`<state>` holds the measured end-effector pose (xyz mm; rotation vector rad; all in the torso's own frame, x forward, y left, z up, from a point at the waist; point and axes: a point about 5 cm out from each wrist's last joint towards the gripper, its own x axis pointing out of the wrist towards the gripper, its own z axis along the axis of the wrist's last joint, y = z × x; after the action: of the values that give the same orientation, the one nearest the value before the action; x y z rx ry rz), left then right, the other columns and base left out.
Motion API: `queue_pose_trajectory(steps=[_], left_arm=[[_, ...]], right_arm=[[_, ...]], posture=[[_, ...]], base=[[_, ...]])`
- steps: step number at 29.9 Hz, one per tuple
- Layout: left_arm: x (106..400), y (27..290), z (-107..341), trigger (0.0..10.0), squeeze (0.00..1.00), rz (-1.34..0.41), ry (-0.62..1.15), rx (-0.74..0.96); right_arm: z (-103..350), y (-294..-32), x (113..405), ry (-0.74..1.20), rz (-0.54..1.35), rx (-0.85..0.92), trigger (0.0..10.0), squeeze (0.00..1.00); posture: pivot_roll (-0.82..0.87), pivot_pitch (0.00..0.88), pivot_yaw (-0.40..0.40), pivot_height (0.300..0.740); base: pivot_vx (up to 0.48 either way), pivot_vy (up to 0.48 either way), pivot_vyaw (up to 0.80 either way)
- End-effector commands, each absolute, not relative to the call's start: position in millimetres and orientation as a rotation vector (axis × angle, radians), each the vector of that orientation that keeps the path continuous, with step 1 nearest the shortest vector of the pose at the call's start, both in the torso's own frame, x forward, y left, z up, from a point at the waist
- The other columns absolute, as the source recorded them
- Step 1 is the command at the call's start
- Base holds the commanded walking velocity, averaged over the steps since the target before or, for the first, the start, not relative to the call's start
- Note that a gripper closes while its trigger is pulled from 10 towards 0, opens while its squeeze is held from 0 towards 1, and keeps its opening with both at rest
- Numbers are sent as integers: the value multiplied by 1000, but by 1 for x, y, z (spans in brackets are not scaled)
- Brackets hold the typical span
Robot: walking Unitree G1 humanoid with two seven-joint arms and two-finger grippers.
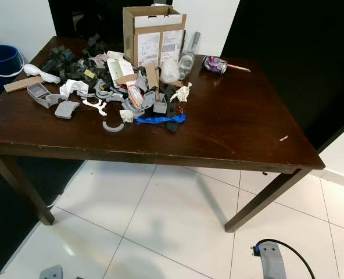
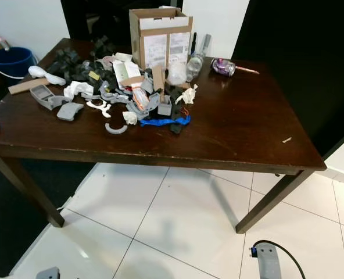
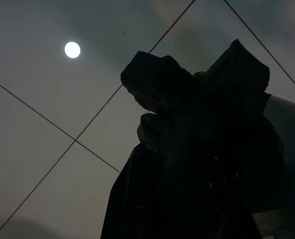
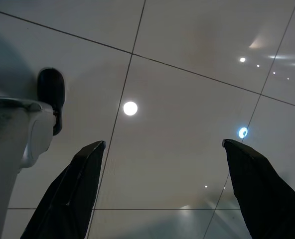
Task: Picking trash to rubbish bin
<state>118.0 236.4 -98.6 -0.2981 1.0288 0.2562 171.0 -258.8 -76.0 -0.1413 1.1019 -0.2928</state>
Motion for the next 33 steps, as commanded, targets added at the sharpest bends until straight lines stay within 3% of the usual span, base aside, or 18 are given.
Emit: queue_pose_trajectory(steps=[1, 13, 17, 22, 26, 30, 33], left_arm=[[110, 229, -103, 10000, 0, 243, 1059, -311], [119, 228, -100, 10000, 0, 226, 1036, -313], [129, 234, -96, 10000, 0, 240, 994, -320], [135, 239, -92, 10000, 0, 230, 978, -300], [134, 235, -94, 10000, 0, 181, 1010, -242], [131, 231, -95, 10000, 0, 171, 1021, -239], [125, 225, -99, 10000, 0, 163, 1041, -252]], right_arm=[[-77, -259, 167, 1111, -294, -138, 10000, 0], [-66, -265, 186, 1003, -336, -55, 10000, 0], [-56, -278, 196, 958, -370, -87, 10000, 0], [-43, -288, 211, 901, -335, -216, 10000, 0], [-15, -301, 241, 774, -379, -398, 10000, 0], [-2, -306, 253, 678, -492, -194, 10000, 0], [37, -307, 291, 330, -521, 426, 10000, 0]], posture=[[206, 120, -98, 740], [193, 106, -95, 740], [191, 105, -93, 740], [186, 107, -90, 740], [180, 108, -88, 740], [182, 109, -88, 740], [183, 109, -89, 740]], base=[[0, 0, 0], [0, 0, 0], [0, 0, 0], [0, 0, 0], [0, 0, 0], [0, 0, 0], [0, 0, 0]])
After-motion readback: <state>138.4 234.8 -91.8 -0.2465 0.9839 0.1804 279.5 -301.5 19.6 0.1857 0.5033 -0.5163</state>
